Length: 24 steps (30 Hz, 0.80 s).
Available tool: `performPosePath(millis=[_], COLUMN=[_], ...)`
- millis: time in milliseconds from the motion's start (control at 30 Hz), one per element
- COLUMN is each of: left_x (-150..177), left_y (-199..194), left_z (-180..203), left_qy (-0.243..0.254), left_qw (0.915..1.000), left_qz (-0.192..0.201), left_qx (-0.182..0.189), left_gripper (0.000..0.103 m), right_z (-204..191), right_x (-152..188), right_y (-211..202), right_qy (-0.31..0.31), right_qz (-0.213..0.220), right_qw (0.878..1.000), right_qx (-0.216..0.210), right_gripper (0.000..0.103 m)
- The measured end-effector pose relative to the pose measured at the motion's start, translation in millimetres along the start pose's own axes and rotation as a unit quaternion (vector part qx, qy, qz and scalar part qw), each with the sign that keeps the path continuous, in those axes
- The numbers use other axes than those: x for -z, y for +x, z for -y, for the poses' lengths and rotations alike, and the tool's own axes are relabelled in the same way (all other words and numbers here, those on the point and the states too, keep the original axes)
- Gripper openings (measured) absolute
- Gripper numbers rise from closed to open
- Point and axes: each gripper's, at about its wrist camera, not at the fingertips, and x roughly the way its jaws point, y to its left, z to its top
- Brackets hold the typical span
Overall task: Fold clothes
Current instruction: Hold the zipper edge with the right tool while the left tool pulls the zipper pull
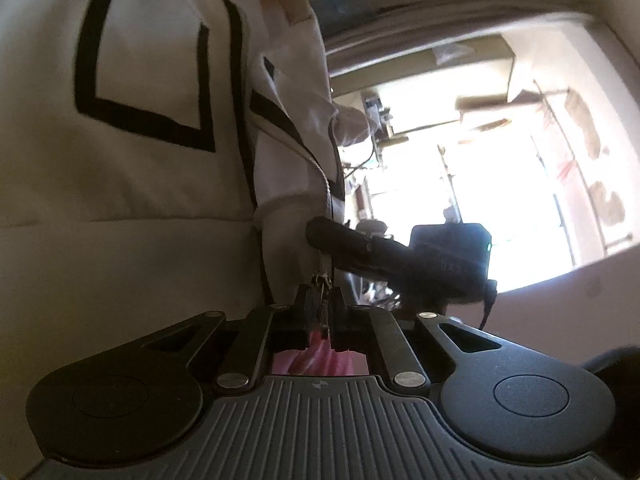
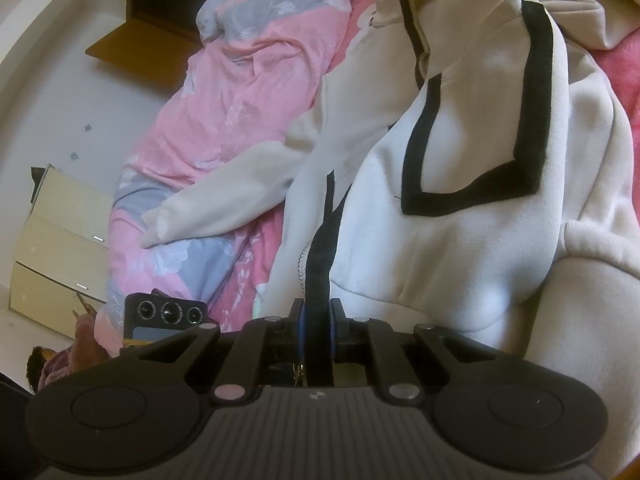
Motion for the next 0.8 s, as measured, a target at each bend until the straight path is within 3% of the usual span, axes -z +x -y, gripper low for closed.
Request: performPosePath(millis=[333,800], left_x=[5,3], left_y=[5,17], left_z=[-6,14], left_qy=[-0.025,-0.023], left_qw=[0.9994,0.9996], left_qz=[-0.007,-0.012], left_qx=[0.024,-0.01], left_gripper=[0.007,0.0], right_z=[0,-1], right_x=[1,3], right_y=[1,3], right_qy=[0.005,-0.005], right_qz=[0.001,0.003], right_qw=[1.0,1.0], right_qx=[-0.001,0.01], right_gripper=[0.011,0.011])
